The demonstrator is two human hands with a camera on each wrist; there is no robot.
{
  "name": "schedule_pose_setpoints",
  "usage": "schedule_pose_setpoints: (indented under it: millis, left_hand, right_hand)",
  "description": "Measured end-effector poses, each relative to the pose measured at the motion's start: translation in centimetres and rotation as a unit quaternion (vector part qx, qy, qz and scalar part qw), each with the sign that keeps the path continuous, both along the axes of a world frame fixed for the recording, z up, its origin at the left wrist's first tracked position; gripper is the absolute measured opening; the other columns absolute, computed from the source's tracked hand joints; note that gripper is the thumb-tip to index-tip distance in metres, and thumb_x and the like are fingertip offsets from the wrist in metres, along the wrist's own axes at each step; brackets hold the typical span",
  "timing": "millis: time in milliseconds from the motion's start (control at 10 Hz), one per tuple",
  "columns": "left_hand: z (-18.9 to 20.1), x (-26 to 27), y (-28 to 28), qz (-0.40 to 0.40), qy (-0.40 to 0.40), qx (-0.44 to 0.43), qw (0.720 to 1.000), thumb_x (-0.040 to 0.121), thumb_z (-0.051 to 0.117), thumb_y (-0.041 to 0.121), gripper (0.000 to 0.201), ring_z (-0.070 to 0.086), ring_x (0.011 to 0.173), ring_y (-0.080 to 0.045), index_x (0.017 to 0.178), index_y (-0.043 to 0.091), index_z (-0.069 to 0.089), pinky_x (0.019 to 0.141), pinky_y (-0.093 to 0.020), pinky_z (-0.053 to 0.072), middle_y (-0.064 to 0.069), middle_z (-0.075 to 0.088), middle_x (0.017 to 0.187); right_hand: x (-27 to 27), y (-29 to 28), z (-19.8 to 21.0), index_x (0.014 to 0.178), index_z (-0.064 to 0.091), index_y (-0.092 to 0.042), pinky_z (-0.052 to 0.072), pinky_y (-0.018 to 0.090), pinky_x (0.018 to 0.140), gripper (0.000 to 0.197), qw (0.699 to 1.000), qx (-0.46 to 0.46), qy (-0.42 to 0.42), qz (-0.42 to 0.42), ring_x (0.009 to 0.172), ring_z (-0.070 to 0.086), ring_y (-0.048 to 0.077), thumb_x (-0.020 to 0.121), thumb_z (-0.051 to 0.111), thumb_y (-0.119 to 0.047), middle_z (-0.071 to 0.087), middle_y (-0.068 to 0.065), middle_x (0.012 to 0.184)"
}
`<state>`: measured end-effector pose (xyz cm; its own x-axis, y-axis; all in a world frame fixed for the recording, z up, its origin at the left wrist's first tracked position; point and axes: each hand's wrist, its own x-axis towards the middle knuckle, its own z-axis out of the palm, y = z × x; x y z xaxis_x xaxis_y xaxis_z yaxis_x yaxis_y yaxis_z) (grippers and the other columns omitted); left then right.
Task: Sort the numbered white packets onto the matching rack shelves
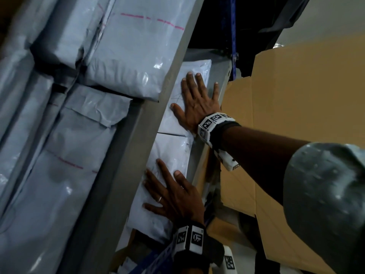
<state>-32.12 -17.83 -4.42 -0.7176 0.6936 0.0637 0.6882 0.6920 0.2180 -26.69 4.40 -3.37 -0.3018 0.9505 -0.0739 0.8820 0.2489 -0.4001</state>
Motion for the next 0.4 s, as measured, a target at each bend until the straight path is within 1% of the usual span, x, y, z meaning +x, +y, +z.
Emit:
schedule_pose_setpoints:
  millis: [100,200,300,400]
  left_hand:
    - [0.2,-0.2,-0.1,0.005,-0.013,0.004,1.000,0.100,0.021,0.053,0.059,0.012,0.153,-0.025,0.157,0.047,0.009,0.115,-0.069,0.007,0.002,0.011,0.167]
    - [0.7,0.0,0.0,0.000,-0.012,0.010,1.000,0.100,0.023,0.053,0.059,0.013,0.153,-0.025,0.157,0.046,0.010,0.116,-0.069,0.007,0.001,0.012,0.167]
    - [2.0,0.5,0.5,-0.005,-0.017,0.030,0.999,0.101,0.027,0.051,0.059,0.018,0.151,-0.025,0.158,0.039,0.018,0.115,-0.067,0.012,0.000,0.019,0.166]
    - [3.4,0.7,0.4,0.000,-0.004,0.084,0.996,0.101,0.036,0.049,0.058,0.030,0.145,-0.027,0.154,0.029,0.032,0.109,-0.058,0.023,-0.002,0.034,0.160]
  right_hand:
    - [-0.1,-0.2,0.5,0.163,-0.003,-0.016,-0.004,0.066,0.121,0.085,1.000,-0.002,0.005,-0.001,0.156,-0.015,0.025,0.098,0.009,-0.069,-0.015,0.005,0.170]
    - [0.4,-0.1,1.2,0.163,-0.004,-0.017,-0.004,0.066,0.121,0.083,1.000,0.004,0.007,0.004,0.157,-0.014,0.026,0.099,0.009,-0.067,-0.014,0.005,0.170]
    - [1.7,0.1,2.8,0.163,0.001,-0.016,-0.005,0.062,0.123,0.077,1.000,0.004,0.003,0.023,0.157,-0.010,0.026,0.102,0.013,-0.062,-0.009,0.006,0.171]
    - [3.4,-1.2,3.7,0.163,0.012,-0.015,-0.003,0.057,0.125,0.069,0.999,0.020,0.019,0.027,0.158,-0.003,0.025,0.105,0.019,-0.053,0.003,0.007,0.171]
